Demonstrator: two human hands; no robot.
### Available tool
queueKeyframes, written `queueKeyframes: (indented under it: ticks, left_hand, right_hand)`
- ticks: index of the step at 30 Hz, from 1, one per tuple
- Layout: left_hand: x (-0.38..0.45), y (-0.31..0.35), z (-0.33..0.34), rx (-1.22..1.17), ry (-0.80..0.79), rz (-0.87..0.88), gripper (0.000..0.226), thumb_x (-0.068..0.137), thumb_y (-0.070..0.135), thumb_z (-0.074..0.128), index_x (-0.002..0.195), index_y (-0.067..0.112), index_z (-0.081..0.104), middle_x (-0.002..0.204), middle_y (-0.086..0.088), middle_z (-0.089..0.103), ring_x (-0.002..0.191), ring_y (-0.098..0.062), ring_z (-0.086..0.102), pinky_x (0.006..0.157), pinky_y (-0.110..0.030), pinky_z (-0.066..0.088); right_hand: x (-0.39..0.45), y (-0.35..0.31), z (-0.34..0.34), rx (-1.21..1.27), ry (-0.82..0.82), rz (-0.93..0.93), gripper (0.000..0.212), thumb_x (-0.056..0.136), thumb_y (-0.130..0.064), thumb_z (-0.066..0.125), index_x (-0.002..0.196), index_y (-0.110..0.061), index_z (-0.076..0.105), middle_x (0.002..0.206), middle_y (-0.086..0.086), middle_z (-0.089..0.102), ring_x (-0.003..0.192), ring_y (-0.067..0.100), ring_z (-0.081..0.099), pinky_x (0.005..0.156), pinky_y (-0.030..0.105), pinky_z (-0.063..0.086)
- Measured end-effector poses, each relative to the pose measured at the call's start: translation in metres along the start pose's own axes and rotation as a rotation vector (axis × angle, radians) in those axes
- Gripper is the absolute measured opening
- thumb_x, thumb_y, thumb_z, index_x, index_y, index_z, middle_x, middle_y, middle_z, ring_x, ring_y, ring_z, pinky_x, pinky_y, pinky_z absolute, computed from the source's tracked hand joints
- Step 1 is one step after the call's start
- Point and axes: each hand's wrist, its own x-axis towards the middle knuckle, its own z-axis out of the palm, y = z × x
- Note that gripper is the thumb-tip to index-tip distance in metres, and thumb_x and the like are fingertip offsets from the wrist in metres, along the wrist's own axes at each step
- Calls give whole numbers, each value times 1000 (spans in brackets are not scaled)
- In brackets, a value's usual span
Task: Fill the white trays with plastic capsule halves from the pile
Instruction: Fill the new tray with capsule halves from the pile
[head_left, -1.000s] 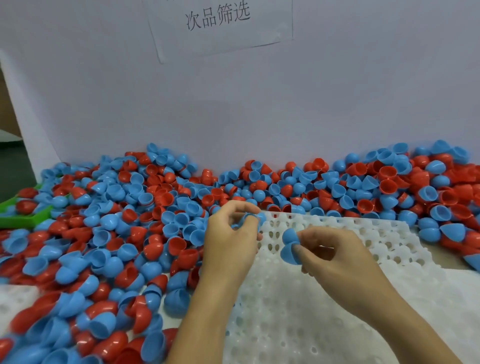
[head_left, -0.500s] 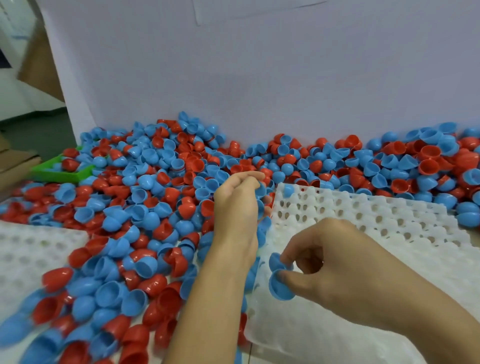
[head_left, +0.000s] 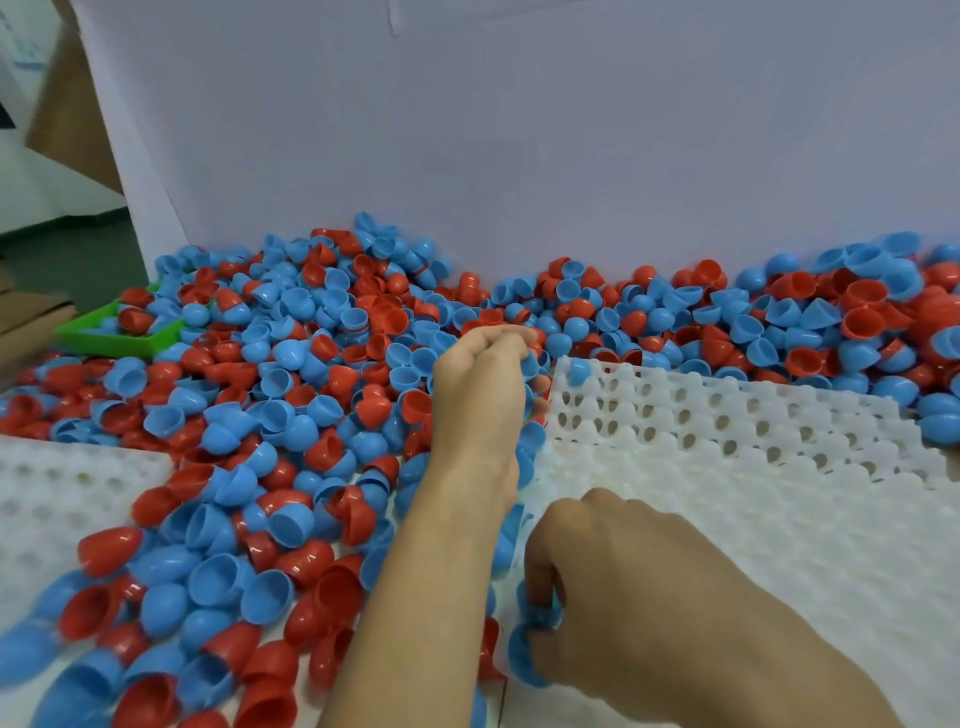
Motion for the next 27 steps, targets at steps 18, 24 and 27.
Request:
queueKeyframes:
  ticks: [18, 24, 27]
  left_hand:
    - [-1, -3, 10, -71, -262, -103, 28, 102, 0, 42, 111, 3, 68, 121, -21, 63, 89, -26, 66, 68, -29, 58]
    - [-9, -7, 17, 88, -476, -59, 23, 102, 4, 52, 122, 9, 64, 122, -18, 67, 107, -34, 70, 90, -44, 60]
    - [-9, -7, 15, 121, -500, -38, 23, 101, 4, 56, 121, 12, 64, 119, -14, 70, 106, -29, 71, 89, -44, 60]
  right_hand:
    - [17, 65, -14, 676, 702, -11, 19, 86, -31, 72, 99, -43, 67, 71, -10, 64, 63, 9, 61, 61, 17, 49]
    - [20, 64, -9, 524, 844, -16, 30, 82, -15, 76, 88, -43, 65, 70, -16, 58, 77, 6, 56, 65, 11, 46]
    - [21, 65, -10, 494, 866, -11, 31, 81, -13, 78, 86, -42, 66, 76, -18, 56, 80, 6, 55, 65, 9, 45]
